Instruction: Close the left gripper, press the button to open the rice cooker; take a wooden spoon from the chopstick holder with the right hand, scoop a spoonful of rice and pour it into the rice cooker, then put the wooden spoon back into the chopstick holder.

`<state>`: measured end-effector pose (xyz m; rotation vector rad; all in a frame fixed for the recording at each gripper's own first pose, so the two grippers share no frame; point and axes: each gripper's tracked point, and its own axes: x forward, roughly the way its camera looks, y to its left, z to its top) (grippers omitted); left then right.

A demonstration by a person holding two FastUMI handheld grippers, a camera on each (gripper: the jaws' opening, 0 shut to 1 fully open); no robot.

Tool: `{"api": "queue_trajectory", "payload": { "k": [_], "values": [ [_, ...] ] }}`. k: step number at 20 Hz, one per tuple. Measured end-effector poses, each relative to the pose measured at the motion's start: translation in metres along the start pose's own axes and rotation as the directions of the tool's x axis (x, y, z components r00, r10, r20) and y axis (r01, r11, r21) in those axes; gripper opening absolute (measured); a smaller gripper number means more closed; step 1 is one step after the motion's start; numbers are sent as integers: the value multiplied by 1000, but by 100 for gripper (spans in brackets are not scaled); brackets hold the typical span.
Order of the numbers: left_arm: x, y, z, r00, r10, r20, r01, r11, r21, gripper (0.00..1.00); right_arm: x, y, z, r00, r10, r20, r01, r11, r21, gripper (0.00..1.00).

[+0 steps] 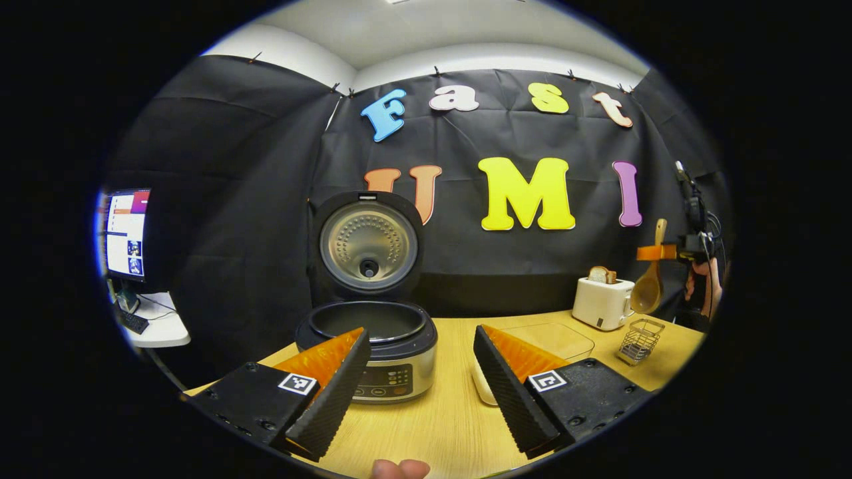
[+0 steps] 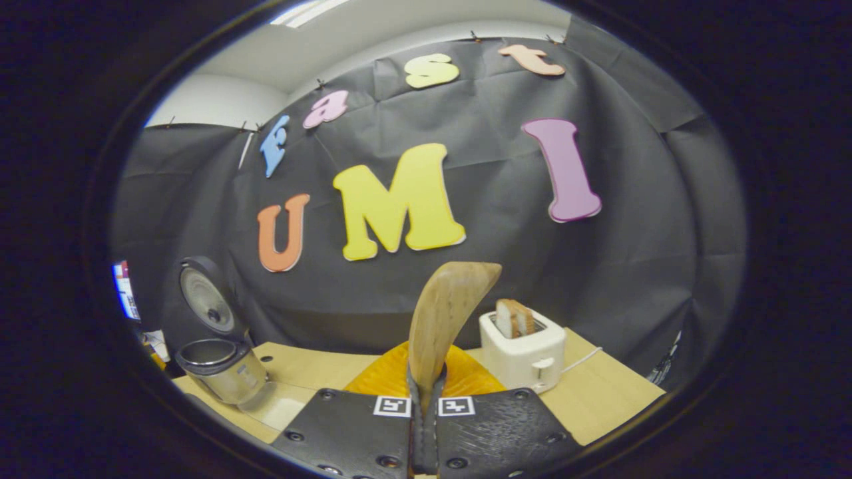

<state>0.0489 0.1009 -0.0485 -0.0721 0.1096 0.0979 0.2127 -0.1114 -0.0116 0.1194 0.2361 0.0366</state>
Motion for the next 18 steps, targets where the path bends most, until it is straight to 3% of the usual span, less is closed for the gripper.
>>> {"api": "queue_trajectory", "payload": {
  "k": [1, 5, 7, 8, 9, 14, 18],
  "values": [
    [-3, 5, -1, 1000, 8, 1, -8, 1000, 4, 99, 9, 25, -3, 1000, 29, -6, -29, 1000, -11, 0],
    [-7, 22, -3, 999, 38, 2, -38, 999, 6, 99, 48, 117, -44, 987, 135, -89, -140, 989, -50, 0],
    [-10, 30, -3, 999, 47, 9, -47, 999, 1, 99, 62, 148, -73, 978, 151, -142, -165, 982, -91, 0],
    [-11, 34, -4, 999, 53, 7, -53, 999, 8, 94, 68, 158, -90, 973, 151, -172, -173, 978, -116, 0],
    [-12, 37, -5, 998, 61, 2, -61, 998, 16, 99, 74, 165, -104, 969, 147, -200, -177, 974, -142, 0],
    [-13, 47, -7, 998, 66, -8, -66, 998, 12, 99, 98, 159, -155, 952, 52, -301, -141, 949, -283, 0],
    [-16, 53, -4, 997, 74, -5, -74, 997, 2, 99, 101, 145, -174, 942, -40, -332, -115, 894, -432, 0]
  ]
}}
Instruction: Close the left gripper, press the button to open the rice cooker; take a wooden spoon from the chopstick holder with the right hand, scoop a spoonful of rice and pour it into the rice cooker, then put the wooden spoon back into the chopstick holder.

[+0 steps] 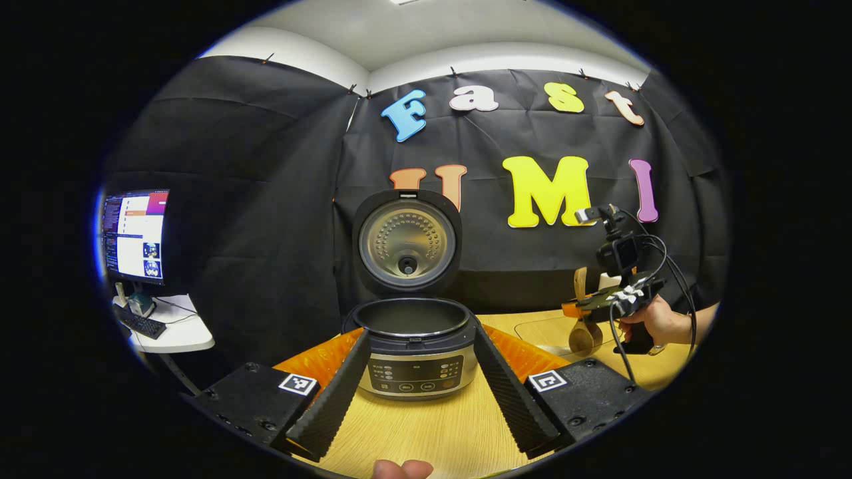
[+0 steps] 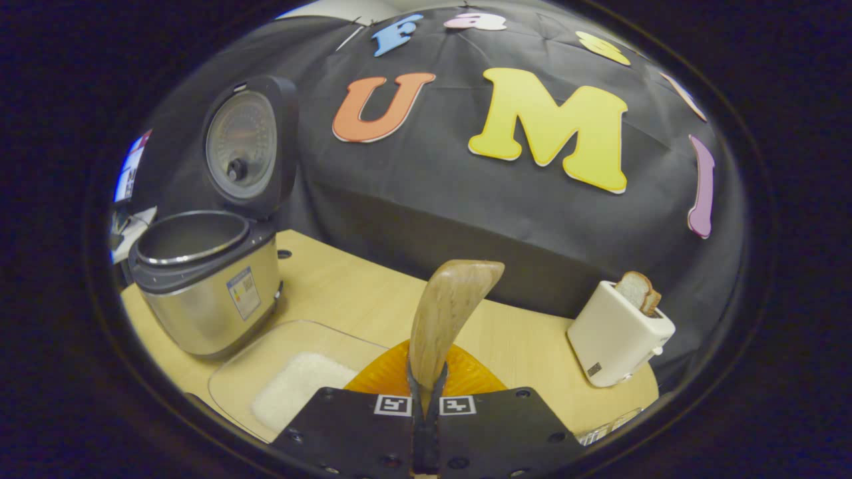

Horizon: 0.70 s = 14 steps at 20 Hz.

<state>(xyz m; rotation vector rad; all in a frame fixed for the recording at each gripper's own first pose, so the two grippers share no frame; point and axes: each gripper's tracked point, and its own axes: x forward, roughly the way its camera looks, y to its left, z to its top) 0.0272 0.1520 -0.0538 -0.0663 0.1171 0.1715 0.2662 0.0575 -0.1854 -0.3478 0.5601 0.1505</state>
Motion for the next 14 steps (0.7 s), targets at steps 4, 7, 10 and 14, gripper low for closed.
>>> {"api": "queue_trajectory", "payload": {
  "k": [4, 7, 10, 14],
  "values": [
    [-4, 8, 6, 1000, 5, 14, -4, 1000, -24, 99, 4, 10, -14, 999, -25, -27, 24, 998, -60, 0],
    [-8, 17, 9, 1000, 11, 23, -10, 999, -47, 99, -2, 35, -20, 998, 31, -52, -30, 999, 11, 1],
    [-11, 28, 10, 999, 32, 17, -31, 999, -43, 99, -11, 65, -15, 991, 121, -63, -113, 986, 120, 0],
    [-14, 33, 13, 999, 39, 21, -37, 998, -57, 99, -12, 85, -9, 983, 176, -59, -158, 960, 233, 0]
  ]
}}
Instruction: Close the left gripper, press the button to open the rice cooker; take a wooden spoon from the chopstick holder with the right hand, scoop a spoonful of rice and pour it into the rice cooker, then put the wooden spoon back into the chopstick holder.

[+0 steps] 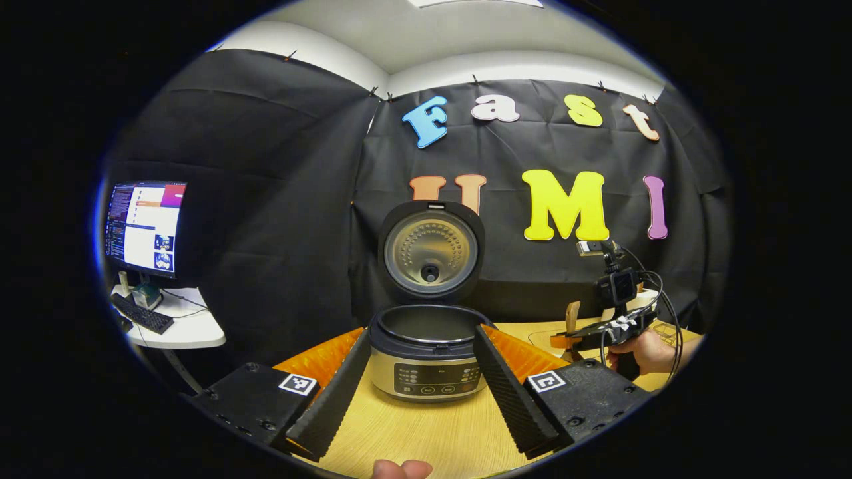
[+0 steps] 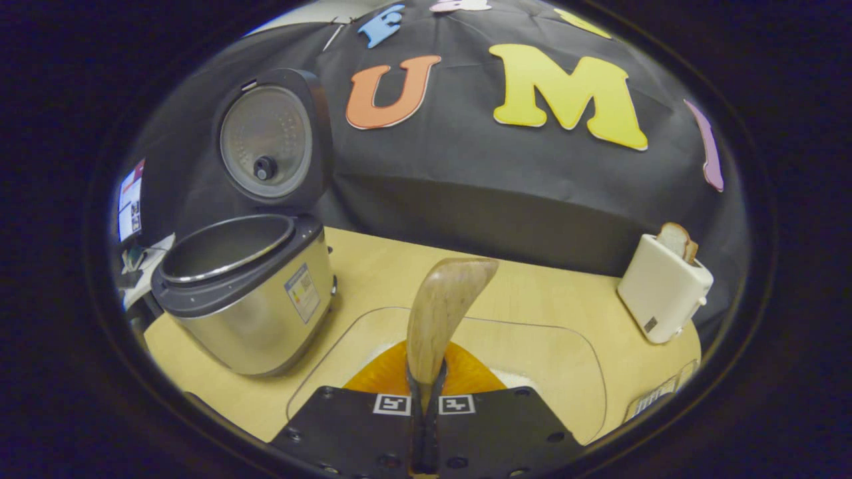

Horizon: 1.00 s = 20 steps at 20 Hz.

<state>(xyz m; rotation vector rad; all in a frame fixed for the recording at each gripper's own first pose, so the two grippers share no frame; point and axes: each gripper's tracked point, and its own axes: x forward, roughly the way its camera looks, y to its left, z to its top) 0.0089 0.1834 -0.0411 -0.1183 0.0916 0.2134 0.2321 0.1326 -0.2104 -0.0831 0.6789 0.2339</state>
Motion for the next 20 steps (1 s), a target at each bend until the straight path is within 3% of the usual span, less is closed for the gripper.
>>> {"api": "queue_trajectory", "payload": {
  "k": [3, 7, 12, 16, 17, 18, 20],
  "values": [
    [-2, 4, 3, 1000, 4, 7, -4, 1000, -5, 99, 1, 5, 3, 999, 38, -4, -37, 994, 104, 1],
    [-2, 7, 2, 1000, 13, -3, -13, 1000, -11, 99, 3, 2, 10, 995, 100, 8, -99, 958, 269, 0],
    [-2, 5, 1, 1000, 14, -8, -14, 1000, -4, 99, 8, 4, 15, 986, 161, 31, -158, 875, 457, 0],
    [-2, 5, -1, 1000, 16, -14, -16, 1000, -14, 99, 13, 1, 14, 979, 198, 46, -187, 786, 589, 0],
    [-2, 6, 0, 1000, 17, -14, -18, 1000, -15, 94, 12, -2, 14, 977, 208, 49, -194, 769, 609, 0],
    [-2, 6, 0, 1000, 17, -13, -18, 1000, -15, 99, 12, -5, 12, 975, 215, 49, -198, 756, 624, 0],
    [-2, 5, -1, 1000, 19, -14, -19, 1000, -16, 99, 12, -12, 13, 973, 223, 62, -207, 717, 666, 0]
  ]
}}
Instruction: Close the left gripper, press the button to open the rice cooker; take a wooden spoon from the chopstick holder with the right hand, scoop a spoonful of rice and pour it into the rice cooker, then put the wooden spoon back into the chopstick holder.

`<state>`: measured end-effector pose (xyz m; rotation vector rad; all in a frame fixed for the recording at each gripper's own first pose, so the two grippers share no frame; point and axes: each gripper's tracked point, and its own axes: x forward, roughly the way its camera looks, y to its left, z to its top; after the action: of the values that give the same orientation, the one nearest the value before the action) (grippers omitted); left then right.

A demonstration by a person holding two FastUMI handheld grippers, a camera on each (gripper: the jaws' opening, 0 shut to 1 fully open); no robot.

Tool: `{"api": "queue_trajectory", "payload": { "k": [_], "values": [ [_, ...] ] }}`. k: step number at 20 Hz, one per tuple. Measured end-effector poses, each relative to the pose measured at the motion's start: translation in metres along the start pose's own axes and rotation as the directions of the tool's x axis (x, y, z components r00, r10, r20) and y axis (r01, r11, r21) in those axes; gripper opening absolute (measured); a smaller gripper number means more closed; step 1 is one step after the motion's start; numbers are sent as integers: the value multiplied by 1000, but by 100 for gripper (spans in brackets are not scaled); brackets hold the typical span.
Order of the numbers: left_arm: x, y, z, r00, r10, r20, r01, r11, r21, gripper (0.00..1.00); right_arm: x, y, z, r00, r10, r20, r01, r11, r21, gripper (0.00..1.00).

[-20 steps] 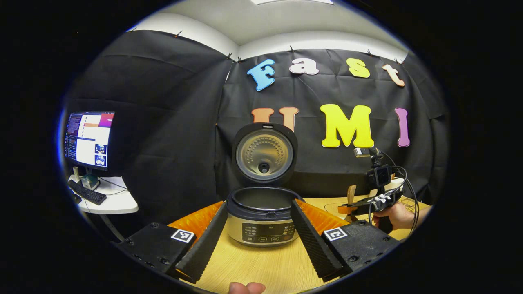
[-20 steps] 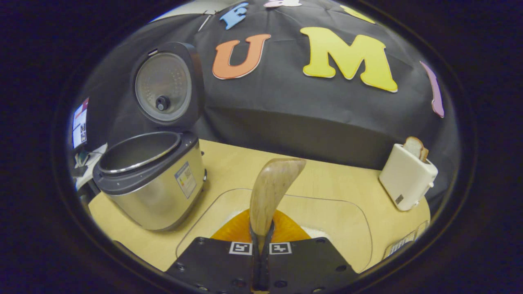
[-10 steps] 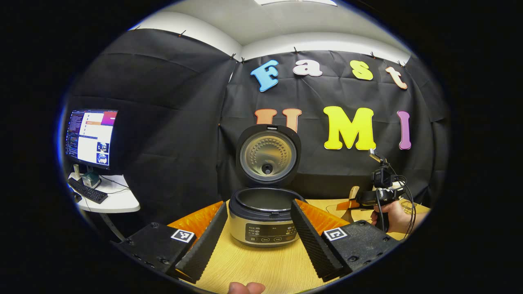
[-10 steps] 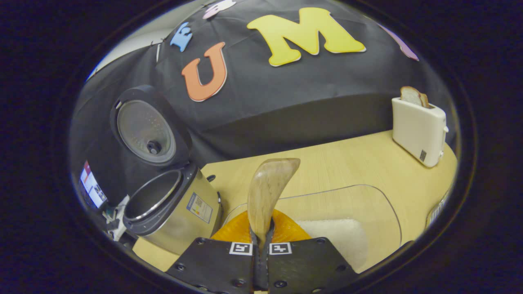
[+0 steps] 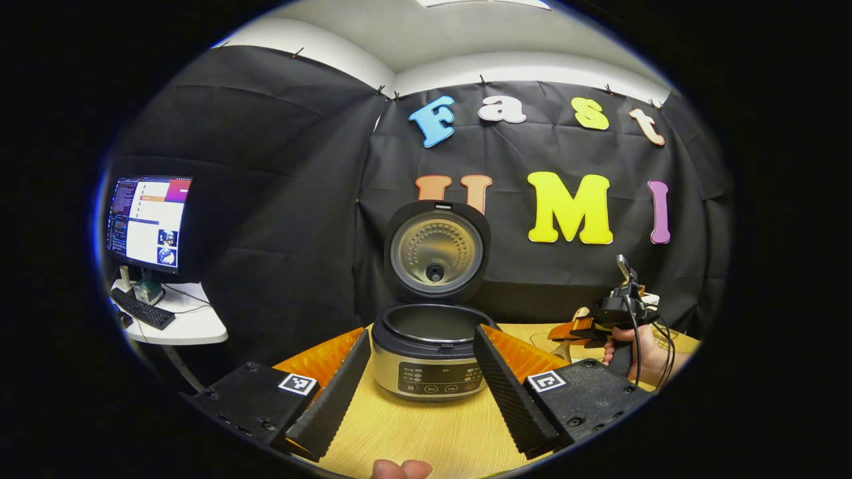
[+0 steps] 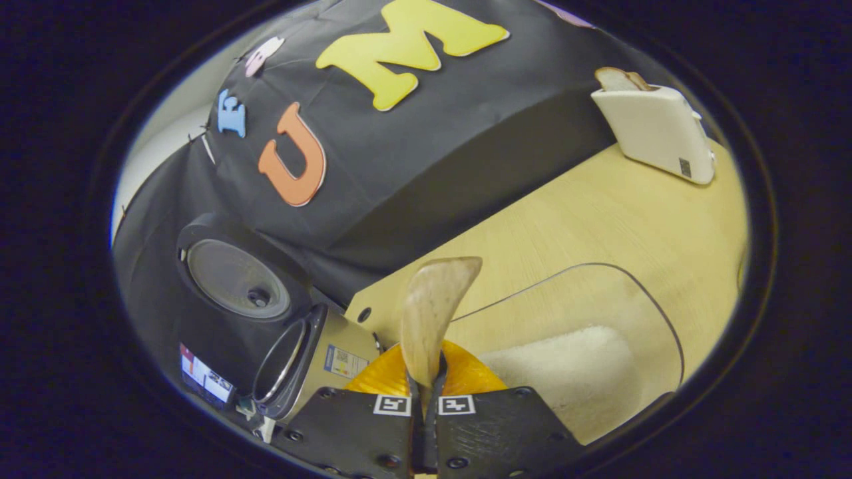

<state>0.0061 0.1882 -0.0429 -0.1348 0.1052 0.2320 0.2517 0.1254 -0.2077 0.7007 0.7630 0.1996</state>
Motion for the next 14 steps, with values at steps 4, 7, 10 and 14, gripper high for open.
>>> {"api": "queue_trajectory", "payload": {
  "k": [4, 7, 10, 14],
  "values": [
    [1, -3, -2, 1000, -1, -8, 1, 1000, 1, 99, -14, 1, 22, 998, 26, 59, -27, 1000, 7, 0],
    [3, -7, -4, 1000, -8, -12, 9, 1000, 6, 99, -27, 3, 38, 994, 53, 92, -58, 997, 53, 1],
    [3, -11, -5, 1000, -19, -13, 19, 1000, 9, 99, -38, 0, 54, 990, 70, 121, -80, 994, 76, 0],
    [3, -11, -5, 1000, -18, -16, 18, 1000, 2, 99, -54, -4, 80, 979, 93, 180, -120, 982, 146, 0]
  ]
}}
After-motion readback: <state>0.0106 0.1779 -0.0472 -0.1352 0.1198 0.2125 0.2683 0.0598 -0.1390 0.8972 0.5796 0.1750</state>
